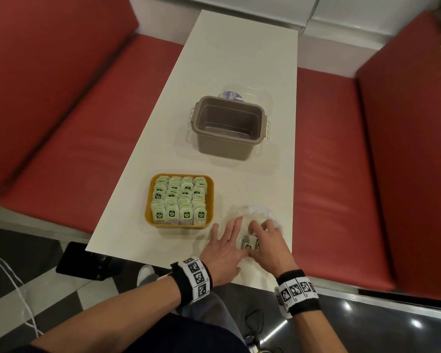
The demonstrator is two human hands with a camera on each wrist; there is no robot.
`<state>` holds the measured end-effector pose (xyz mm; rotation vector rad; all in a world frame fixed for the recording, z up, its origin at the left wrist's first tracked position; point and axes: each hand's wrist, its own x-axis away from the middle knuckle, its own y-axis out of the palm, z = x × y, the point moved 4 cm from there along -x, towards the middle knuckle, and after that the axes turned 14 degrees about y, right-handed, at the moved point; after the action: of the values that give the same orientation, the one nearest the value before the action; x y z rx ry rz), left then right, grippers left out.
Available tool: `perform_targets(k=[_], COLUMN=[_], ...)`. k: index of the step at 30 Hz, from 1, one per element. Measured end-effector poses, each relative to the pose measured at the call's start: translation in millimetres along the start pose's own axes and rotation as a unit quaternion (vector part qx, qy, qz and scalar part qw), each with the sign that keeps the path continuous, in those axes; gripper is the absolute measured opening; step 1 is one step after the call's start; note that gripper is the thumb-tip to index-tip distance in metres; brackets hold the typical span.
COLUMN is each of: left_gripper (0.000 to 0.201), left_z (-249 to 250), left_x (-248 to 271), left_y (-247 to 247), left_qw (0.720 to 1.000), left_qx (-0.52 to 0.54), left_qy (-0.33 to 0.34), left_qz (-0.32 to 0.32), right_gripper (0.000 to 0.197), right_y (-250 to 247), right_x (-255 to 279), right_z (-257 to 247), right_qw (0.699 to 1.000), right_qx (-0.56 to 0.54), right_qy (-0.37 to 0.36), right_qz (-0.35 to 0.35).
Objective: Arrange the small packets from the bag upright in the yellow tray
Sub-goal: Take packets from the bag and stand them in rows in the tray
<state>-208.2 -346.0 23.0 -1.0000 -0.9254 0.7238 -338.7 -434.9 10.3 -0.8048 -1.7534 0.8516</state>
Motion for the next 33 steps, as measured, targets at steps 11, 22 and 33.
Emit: perform_targets(k=[11,22,33], left_gripper=[0.067,0.061,0.034], left_z=[-16,-26,-28], left_x=[-5,-1,-5], left_y=[18,12,1], left_qw=[0.994,0.992,0.989], left_qx=[-0.007,0.022,0.083], left_qy=[0.025,0.034,-0.036], left_qz=[-0.102,-0.117,0.113], right_gripper=[0.028,0.013,0.017], right_y=[12,-40,-15], right_x=[15,9,9], right_z=[-1,21,30], right_qw=[0.999,0.956,0.674], right_qx=[0.02,-0.274,-0.732], right_qy=[-0.03,0.02,0.1], right_qz=[0.019,0.101,-0.012])
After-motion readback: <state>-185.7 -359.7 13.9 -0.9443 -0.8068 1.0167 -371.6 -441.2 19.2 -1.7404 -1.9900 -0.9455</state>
